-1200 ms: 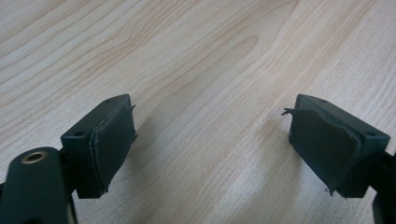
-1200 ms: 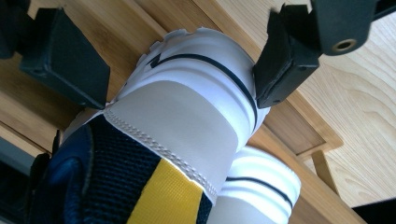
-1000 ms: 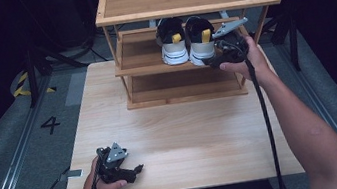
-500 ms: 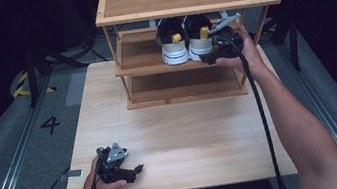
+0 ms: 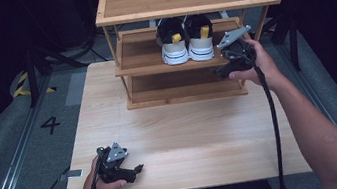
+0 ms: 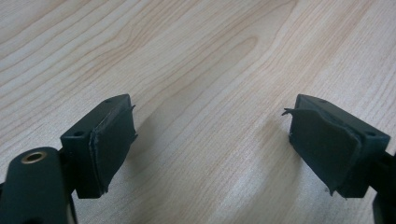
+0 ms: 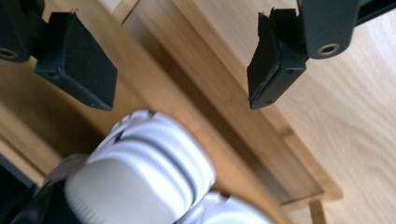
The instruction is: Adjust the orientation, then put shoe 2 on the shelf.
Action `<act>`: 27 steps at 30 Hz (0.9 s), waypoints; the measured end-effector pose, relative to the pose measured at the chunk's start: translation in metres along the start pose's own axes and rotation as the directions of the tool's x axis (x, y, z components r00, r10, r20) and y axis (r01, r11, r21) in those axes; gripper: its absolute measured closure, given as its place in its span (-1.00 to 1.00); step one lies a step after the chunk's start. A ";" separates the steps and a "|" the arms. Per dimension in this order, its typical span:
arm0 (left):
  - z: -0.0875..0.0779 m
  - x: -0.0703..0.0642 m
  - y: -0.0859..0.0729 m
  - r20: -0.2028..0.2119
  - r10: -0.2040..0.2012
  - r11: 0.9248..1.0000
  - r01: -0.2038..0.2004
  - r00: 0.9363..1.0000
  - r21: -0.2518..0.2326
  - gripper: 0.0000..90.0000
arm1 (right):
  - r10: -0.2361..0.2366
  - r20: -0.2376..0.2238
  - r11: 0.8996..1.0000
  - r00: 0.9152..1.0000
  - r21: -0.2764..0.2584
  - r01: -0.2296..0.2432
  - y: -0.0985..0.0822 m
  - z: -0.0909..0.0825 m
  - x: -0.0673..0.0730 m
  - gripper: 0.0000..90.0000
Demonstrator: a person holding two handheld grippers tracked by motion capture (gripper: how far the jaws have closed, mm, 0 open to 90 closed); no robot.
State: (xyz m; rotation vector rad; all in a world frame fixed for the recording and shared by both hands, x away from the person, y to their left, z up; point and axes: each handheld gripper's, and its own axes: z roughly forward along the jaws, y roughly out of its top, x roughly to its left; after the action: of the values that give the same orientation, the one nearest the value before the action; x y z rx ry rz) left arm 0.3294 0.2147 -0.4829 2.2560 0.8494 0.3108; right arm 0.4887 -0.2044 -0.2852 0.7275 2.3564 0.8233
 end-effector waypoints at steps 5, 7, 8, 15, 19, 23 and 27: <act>0.000 0.000 0.000 0.000 0.000 1.000 0.000 1.000 0.000 -0.67 | -0.047 0.000 0.999 0.999 0.024 0.047 -0.015 -0.004 0.010 -0.47; 0.000 0.000 0.000 0.000 0.000 1.000 0.000 1.000 0.000 -0.67 | -0.058 0.002 0.998 0.998 0.028 0.058 -0.022 -0.007 0.015 -0.47; 0.000 0.000 0.000 0.000 0.000 1.000 0.000 1.000 0.000 -0.67 | -0.078 0.003 0.996 0.997 0.031 0.077 -0.026 -0.010 0.018 -0.47; 0.000 0.000 0.000 -0.001 -0.001 1.000 0.001 1.000 0.000 -0.67 | -0.128 0.004 0.990 0.992 0.058 0.127 -0.052 -0.022 0.034 -0.48; 0.000 0.000 0.000 -0.001 0.000 1.000 0.000 1.000 0.000 -0.67 | -0.131 0.002 0.989 0.991 0.074 0.130 -0.069 -0.027 0.037 -0.49; 0.000 0.000 0.000 -0.001 -0.002 1.000 0.002 1.000 0.001 -0.67 | -0.139 0.002 0.986 0.990 0.091 0.138 -0.088 -0.030 0.040 -0.50; 0.000 0.000 0.000 -0.001 -0.002 1.000 0.002 1.000 -0.001 -0.67 | -0.141 0.013 0.984 0.990 0.116 0.138 -0.103 -0.032 0.041 -0.50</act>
State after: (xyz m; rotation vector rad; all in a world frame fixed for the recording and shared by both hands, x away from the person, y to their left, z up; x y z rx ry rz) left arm 0.3290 0.2146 -0.4829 2.2544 0.8525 0.3115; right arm 0.4078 -0.2595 -0.3460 0.6053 2.4205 0.6215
